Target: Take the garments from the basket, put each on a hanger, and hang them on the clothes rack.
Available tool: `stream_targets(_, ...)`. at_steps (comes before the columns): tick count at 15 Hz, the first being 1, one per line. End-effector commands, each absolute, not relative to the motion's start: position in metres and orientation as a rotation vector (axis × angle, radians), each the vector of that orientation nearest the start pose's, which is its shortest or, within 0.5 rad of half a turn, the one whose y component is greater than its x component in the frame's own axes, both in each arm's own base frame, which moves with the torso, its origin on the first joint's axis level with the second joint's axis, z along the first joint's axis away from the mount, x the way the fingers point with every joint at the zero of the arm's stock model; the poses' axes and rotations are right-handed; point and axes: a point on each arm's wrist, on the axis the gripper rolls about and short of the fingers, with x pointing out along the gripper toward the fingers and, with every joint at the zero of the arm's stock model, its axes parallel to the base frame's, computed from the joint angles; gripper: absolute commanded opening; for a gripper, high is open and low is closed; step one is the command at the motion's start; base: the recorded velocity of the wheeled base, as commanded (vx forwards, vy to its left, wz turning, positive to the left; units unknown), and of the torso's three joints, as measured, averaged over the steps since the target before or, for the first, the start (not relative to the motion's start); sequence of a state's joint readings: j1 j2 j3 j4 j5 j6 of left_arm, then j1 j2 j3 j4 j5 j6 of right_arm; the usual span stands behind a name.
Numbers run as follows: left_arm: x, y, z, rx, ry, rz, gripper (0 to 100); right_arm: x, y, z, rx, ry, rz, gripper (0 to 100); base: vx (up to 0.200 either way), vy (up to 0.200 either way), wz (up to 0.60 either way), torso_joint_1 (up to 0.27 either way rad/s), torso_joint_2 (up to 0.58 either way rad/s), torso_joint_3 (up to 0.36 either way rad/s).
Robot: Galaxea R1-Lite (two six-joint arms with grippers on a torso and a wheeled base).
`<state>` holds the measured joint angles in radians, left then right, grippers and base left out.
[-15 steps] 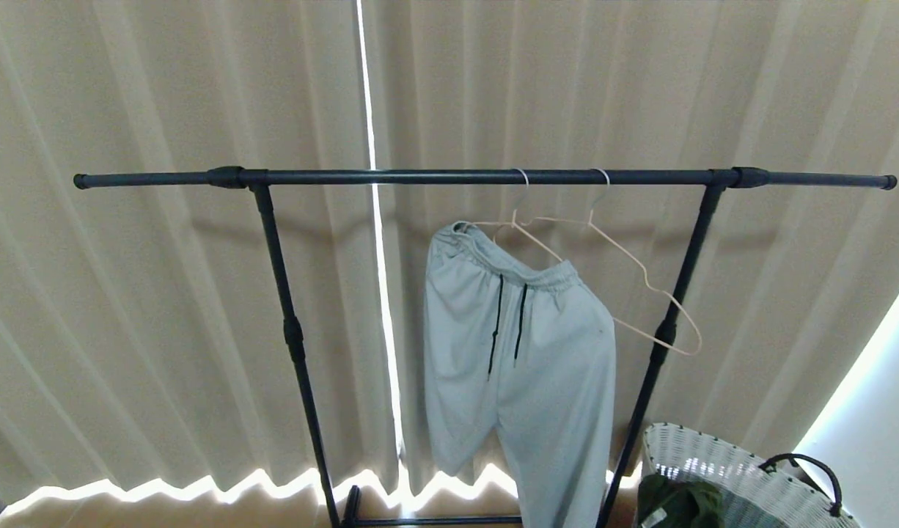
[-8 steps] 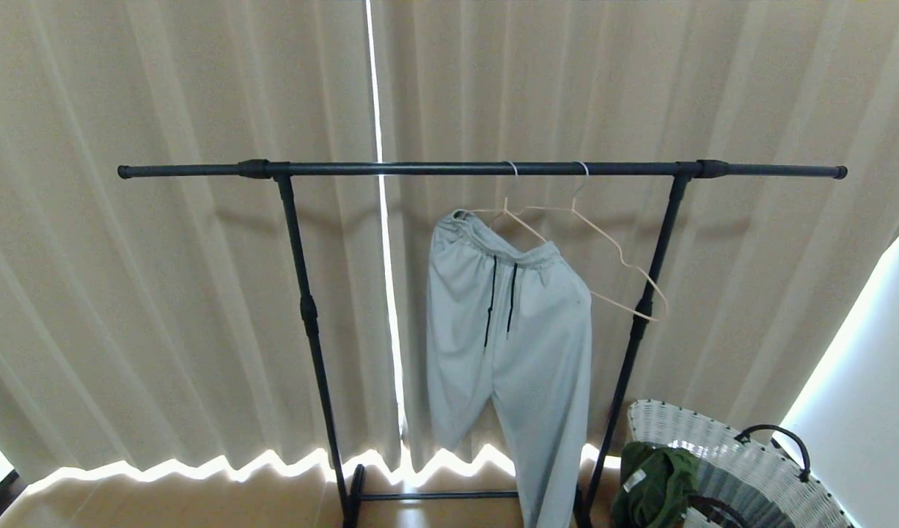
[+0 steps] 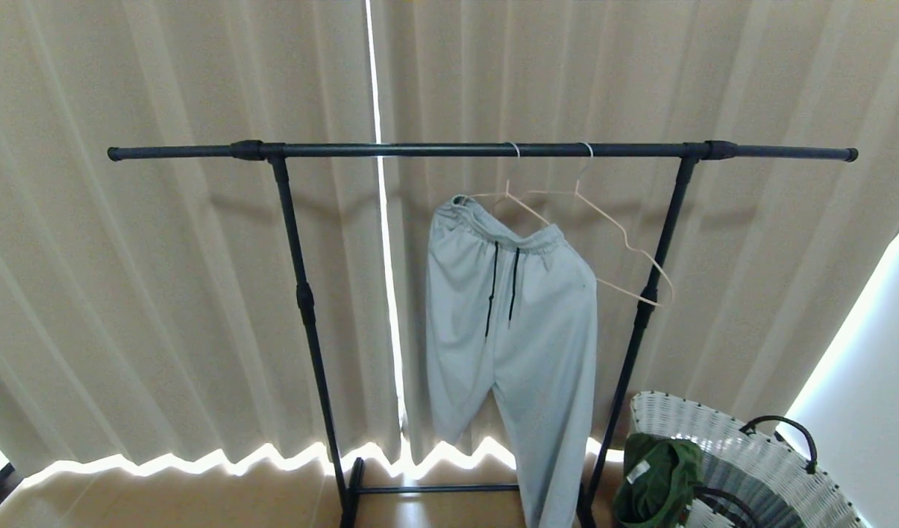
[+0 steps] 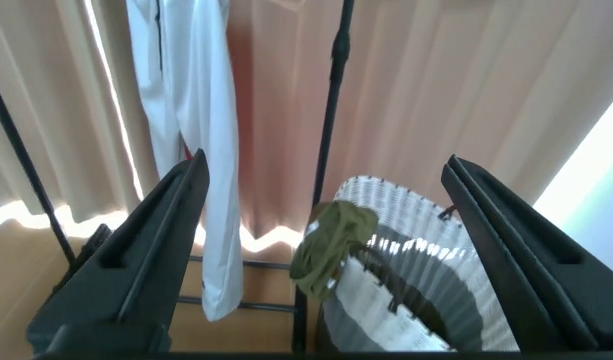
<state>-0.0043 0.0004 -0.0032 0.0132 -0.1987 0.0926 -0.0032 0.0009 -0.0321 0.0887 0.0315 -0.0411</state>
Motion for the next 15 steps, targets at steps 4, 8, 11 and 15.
stream_targets(4, -0.0235, -0.0041, 0.0749, 0.08, 0.003, -0.192, 100, -0.0255, 0.0005, 0.0754, -0.041, 0.055, 0.018, 100, 0.0, 0.0, 0.0, -0.215, 0.49, 0.277)
stream_targets(8, -0.0234, -0.0039, 0.0749, 0.072, 0.004, -0.186, 100, -0.0255, 0.0004, 0.0754, -0.041, 0.055, 0.013, 100, 0.0, 0.0, 0.0, -0.203, 0.49, 0.28)
stream_targets(11, -0.0234, -0.0039, 0.0749, 0.072, 0.004, -0.186, 100, -0.0255, 0.0004, 0.0754, -0.041, 0.055, 0.013, 100, 0.0, 0.0, 0.0, -0.186, 0.47, 0.294)
stream_targets(15, -0.0234, -0.0039, 0.0749, 0.072, 0.004, -0.184, 100, -0.0255, 0.0004, 0.0754, -0.041, 0.055, 0.013, 100, 0.0, 0.0, 0.0, -0.166, 0.46, 0.292)
